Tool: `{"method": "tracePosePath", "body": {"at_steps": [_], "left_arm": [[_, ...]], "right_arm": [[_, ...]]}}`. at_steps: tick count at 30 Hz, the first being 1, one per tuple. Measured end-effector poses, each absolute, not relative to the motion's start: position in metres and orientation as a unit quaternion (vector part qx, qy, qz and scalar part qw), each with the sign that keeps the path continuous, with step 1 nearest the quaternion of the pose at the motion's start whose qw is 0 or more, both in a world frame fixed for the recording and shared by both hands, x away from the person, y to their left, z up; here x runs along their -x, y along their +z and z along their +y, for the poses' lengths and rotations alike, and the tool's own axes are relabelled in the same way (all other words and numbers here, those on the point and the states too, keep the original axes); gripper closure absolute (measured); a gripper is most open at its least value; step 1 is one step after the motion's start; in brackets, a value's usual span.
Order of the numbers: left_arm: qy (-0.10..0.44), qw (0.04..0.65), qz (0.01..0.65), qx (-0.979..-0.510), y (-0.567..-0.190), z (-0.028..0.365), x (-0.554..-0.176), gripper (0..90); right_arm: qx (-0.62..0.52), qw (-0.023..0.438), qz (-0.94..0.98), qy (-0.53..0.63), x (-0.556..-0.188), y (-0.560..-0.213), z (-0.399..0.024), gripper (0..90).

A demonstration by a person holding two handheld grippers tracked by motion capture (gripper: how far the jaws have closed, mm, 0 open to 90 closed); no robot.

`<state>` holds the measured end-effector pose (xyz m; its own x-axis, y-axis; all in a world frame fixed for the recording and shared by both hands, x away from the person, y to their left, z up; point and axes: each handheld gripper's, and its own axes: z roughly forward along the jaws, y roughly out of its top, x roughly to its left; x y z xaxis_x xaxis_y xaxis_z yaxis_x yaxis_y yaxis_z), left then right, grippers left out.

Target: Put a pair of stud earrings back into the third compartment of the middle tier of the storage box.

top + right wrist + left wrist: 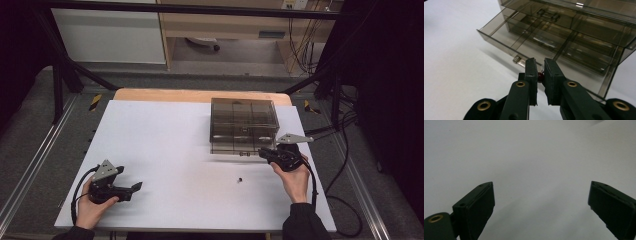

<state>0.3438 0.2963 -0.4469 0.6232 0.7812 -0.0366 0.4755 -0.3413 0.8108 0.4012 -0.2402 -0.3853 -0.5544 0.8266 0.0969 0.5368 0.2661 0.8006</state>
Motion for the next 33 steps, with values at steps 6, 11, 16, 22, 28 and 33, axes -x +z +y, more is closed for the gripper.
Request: {"method": "tracePosePath", "body": {"at_steps": [6,11,16,22,28,33], "left_arm": [[0.183,0.417,0.393,-0.799,-0.447,0.296,-0.344,6.5],[0.182,0.417,0.394,-0.799,-0.447,0.296,-0.344,6.5],[0.183,0.417,0.393,-0.799,-0.447,0.296,-0.344,6.5],[0.183,0.418,0.394,-0.798,-0.447,0.296,-0.344,6.5],[0.182,0.417,0.393,-0.799,-0.447,0.296,-0.344,6.5],[0.182,0.417,0.393,-0.799,-0.447,0.295,-0.344,6.5]], "right_arm": [[-0.451,0.181,0.768,0.417,-0.414,-0.388,-0.245,81.7],[-0.460,0.184,0.766,0.411,-0.423,-0.392,-0.245,81.7],[-0.464,0.190,0.765,0.404,-0.432,-0.393,-0.243,81.7],[-0.475,0.188,0.764,0.393,-0.443,-0.403,-0.242,81.5],[-0.480,0.188,0.764,0.389,-0.446,-0.406,-0.241,80.9],[-0.482,0.195,0.764,0.382,-0.446,-0.408,-0.239,76.9]]}}
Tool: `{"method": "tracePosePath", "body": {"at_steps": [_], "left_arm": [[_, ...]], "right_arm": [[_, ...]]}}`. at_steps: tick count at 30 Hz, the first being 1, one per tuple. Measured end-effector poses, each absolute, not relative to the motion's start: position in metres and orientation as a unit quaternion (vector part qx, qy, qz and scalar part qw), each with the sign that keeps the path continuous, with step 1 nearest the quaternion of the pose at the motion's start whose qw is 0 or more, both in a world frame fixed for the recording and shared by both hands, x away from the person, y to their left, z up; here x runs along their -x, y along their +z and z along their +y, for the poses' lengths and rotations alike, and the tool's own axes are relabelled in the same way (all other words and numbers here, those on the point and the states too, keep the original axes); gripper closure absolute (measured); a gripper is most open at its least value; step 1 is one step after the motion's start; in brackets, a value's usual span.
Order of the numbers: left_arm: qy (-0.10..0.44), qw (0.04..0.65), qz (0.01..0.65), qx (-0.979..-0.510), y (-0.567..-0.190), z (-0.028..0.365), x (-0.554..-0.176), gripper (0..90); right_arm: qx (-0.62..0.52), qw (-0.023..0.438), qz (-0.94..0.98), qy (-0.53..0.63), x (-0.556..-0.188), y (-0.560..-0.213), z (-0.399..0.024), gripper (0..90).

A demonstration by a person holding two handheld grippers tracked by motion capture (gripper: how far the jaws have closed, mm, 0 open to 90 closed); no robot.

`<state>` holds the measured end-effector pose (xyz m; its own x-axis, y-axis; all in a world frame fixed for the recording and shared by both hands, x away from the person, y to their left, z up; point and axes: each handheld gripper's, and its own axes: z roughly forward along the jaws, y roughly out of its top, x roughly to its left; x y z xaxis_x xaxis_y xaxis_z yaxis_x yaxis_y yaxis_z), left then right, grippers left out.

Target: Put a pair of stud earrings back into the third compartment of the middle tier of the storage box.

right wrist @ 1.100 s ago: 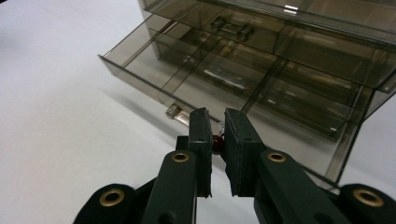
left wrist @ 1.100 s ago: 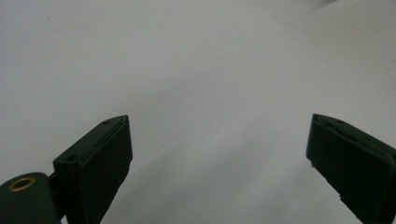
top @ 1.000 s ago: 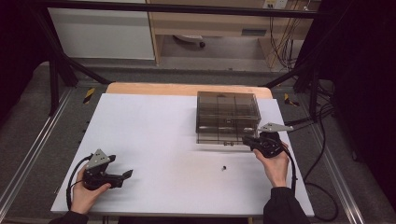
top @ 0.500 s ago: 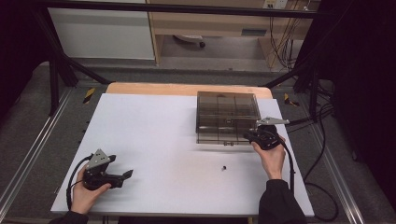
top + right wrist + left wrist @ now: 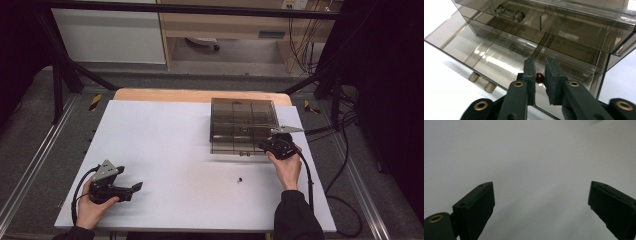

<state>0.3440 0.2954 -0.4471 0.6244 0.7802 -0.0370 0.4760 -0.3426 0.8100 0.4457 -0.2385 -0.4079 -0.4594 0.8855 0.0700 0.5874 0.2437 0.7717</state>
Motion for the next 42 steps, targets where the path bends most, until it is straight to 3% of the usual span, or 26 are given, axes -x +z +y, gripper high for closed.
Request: {"method": "tracePosePath", "body": {"at_steps": [7,14,15,22,30,42], "left_arm": [[0.183,0.417,0.393,-0.799,-0.447,0.296,-0.344,6.5],[0.184,0.417,0.393,-0.799,-0.447,0.296,-0.344,6.5],[0.184,0.416,0.393,-0.799,-0.447,0.296,-0.344,6.5],[0.184,0.417,0.393,-0.799,-0.447,0.296,-0.344,6.5],[0.184,0.417,0.392,-0.799,-0.446,0.295,-0.343,6.5],[0.184,0.418,0.392,-0.799,-0.446,0.296,-0.343,6.5]], "right_arm": [[-0.471,0.214,0.759,0.396,-0.438,-0.399,-0.238,60.7],[-0.470,0.226,0.747,0.411,-0.421,-0.388,-0.237,31.4],[-0.469,0.224,0.745,0.418,-0.417,-0.386,-0.238,23.8],[-0.464,0.229,0.744,0.422,-0.399,-0.382,-0.239,9.4],[-0.460,0.210,0.749,0.428,-0.378,-0.389,-0.239,2.7],[-0.461,0.196,0.762,0.411,-0.365,-0.413,-0.238,2.3]]}}
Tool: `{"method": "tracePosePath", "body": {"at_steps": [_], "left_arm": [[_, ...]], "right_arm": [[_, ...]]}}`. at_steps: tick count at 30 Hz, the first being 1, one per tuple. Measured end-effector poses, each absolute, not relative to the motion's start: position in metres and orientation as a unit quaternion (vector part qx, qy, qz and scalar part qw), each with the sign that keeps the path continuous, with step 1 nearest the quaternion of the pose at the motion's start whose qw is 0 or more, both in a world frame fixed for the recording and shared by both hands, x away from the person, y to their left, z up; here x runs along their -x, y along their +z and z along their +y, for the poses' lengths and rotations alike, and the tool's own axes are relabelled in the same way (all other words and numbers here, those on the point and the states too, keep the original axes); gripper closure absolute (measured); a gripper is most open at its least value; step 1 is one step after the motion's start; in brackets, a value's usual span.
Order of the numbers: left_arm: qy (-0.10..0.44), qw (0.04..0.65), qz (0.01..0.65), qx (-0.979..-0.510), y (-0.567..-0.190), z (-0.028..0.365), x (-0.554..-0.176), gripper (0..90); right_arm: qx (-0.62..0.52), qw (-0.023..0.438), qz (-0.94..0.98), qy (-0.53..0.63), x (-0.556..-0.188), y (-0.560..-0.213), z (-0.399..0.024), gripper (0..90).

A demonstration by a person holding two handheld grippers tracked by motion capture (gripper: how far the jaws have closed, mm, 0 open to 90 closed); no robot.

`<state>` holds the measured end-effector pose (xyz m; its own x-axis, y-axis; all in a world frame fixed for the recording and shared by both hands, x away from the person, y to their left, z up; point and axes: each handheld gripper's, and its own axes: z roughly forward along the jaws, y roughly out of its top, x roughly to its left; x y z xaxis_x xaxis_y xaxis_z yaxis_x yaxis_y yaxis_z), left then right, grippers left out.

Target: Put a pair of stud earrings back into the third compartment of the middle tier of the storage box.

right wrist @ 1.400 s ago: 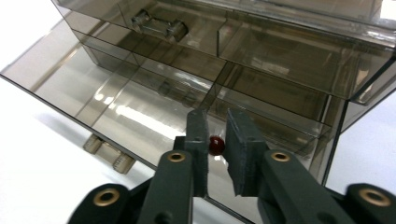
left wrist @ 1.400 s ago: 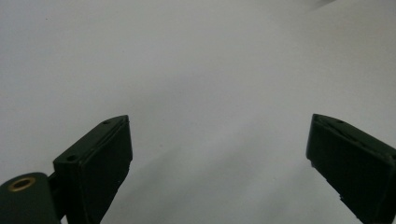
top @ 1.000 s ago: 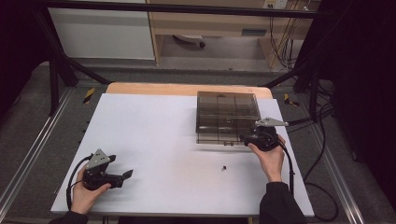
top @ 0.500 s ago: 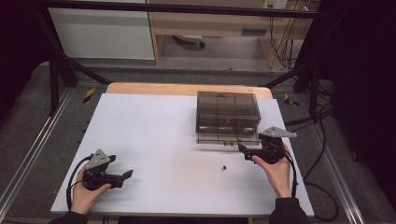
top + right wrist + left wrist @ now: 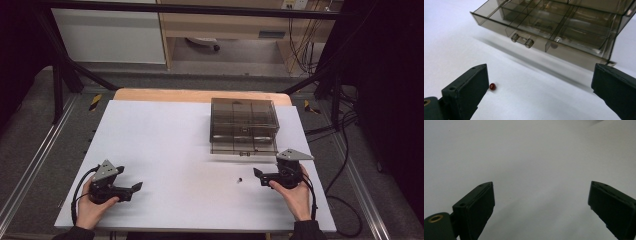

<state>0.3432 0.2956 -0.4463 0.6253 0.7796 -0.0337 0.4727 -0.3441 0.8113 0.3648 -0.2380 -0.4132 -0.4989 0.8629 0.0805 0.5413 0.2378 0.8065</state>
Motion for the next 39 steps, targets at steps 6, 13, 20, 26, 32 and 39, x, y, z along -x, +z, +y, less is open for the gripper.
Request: {"method": "tracePosePath", "body": {"at_steps": [6,13,20,26,32,39], "left_arm": [[0.183,0.420,0.394,-0.797,-0.446,0.296,-0.343,6.5],[0.182,0.417,0.392,-0.800,-0.447,0.295,-0.344,6.5],[0.182,0.417,0.391,-0.800,-0.447,0.295,-0.344,6.5],[0.181,0.418,0.391,-0.799,-0.447,0.295,-0.344,6.5],[0.181,0.419,0.391,-0.799,-0.447,0.295,-0.344,6.5],[0.180,0.418,0.392,-0.800,-0.447,0.295,-0.344,6.5]], "right_arm": [[-0.448,0.180,0.778,0.402,-0.363,-0.423,-0.226,2.7],[-0.440,0.165,0.787,0.400,-0.365,-0.429,-0.211,3.1],[-0.428,0.152,0.798,0.396,-0.367,-0.436,-0.193,4.7],[-0.416,0.138,0.806,0.398,-0.370,-0.444,-0.184,15.7],[-0.415,0.118,0.811,0.394,-0.371,-0.451,-0.183,32.6],[-0.419,0.111,0.811,0.394,-0.371,-0.451,-0.186,48.6]]}}
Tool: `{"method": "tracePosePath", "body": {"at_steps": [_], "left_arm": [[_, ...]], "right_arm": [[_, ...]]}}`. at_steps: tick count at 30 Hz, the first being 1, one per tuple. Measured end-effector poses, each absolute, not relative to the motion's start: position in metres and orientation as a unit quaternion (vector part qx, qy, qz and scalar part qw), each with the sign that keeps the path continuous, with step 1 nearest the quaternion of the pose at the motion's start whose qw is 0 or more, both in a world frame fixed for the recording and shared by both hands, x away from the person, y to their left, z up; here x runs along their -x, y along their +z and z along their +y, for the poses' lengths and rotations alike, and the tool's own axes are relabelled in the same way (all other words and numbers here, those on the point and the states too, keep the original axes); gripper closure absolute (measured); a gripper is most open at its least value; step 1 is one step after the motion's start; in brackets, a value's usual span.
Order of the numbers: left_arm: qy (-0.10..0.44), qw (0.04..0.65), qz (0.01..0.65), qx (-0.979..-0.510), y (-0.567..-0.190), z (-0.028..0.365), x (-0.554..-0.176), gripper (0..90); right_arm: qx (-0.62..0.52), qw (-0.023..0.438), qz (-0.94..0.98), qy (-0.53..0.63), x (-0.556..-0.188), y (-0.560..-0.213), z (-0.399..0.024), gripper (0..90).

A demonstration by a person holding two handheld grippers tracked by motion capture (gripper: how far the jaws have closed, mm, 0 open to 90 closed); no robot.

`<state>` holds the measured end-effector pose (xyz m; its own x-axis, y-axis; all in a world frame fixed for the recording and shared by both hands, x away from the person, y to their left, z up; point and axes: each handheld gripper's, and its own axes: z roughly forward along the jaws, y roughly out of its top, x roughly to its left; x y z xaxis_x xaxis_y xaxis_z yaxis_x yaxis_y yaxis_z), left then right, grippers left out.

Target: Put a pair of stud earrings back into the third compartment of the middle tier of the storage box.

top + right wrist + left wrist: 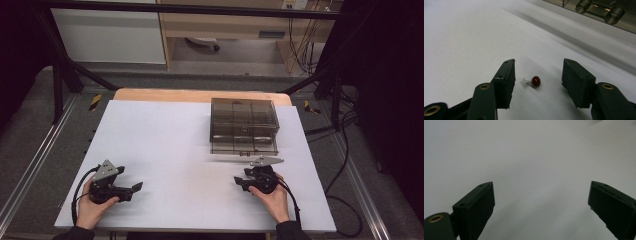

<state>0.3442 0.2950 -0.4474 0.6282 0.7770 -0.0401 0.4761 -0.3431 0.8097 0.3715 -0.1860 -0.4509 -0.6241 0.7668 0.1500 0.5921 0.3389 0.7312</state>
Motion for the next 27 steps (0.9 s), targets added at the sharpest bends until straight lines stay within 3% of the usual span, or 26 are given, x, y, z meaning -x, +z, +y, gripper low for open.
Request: {"method": "tracePosePath", "body": {"at_steps": [11,27], "left_arm": [[0.179,0.417,0.391,-0.801,-0.4478,0.2943,-0.3442,6.5],[0.179,0.418,0.392,-0.800,-0.4478,0.2948,-0.3440,6.5]], "right_arm": [[-0.418,0.099,0.815,0.390,-0.3720,-0.4520,-0.1856,64.7],[-0.405,0.096,0.824,0.384,-0.3697,-0.4524,-0.1828,73.4]]}}
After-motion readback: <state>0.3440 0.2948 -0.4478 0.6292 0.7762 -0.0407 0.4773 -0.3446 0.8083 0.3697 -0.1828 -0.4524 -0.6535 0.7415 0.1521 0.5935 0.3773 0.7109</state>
